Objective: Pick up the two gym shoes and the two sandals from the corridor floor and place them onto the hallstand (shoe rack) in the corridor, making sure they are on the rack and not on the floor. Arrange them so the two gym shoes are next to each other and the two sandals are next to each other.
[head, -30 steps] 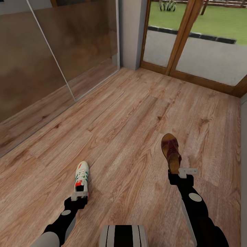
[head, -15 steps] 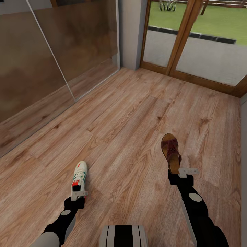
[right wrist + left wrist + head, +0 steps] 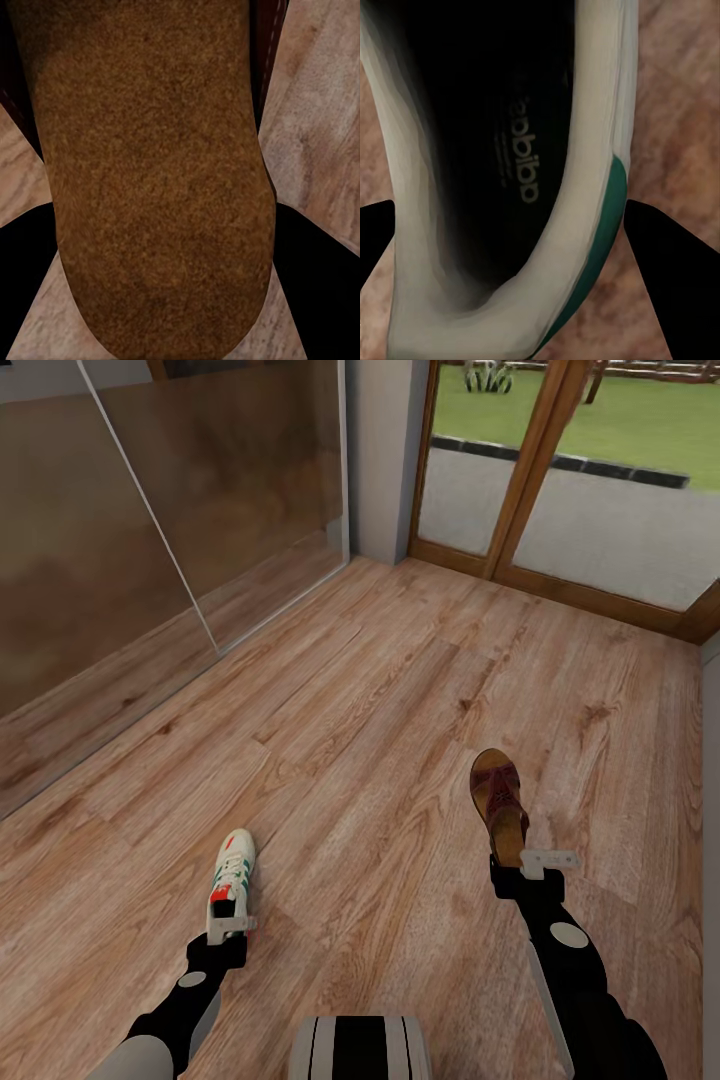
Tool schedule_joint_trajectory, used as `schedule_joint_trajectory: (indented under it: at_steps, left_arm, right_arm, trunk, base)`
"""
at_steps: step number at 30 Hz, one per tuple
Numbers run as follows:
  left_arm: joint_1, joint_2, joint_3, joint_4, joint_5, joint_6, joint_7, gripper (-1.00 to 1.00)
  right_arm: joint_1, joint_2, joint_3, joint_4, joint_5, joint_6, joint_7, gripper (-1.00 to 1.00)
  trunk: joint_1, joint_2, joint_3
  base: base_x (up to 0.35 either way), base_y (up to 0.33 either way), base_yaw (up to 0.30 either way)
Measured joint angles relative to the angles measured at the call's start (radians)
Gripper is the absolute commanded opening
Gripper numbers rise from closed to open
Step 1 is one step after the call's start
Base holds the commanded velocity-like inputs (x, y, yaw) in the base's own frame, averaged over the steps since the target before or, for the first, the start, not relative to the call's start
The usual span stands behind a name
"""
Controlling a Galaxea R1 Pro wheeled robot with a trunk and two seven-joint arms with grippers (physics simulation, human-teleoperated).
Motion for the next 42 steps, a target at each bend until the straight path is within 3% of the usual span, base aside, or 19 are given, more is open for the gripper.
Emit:
schedule_joint_trajectory:
  at_steps: [13, 42]
  left_arm:
    - [0.000, 0.000, 0.000, 0.001, 0.000, -0.001, 0.000, -1.00]
    - [0.004, 0.015, 0.004, 0.008, 0.000, 0.000, -0.001, -1.00]
  right_arm:
    - [0.000, 0.000, 0.003, 0.003, 0.000, 0.000, 0.001, -1.00]
    - [0.002, 0.001, 0.003, 0.014, -0.001, -0.007, 0.000, -1.00]
  trunk:
    - [0.000, 0.000, 0.000]
    - [-0.013, 0.007, 0.112]
  base:
    - [0.000, 0.000, 0.000]
    - [0.000, 0.000, 0.000]
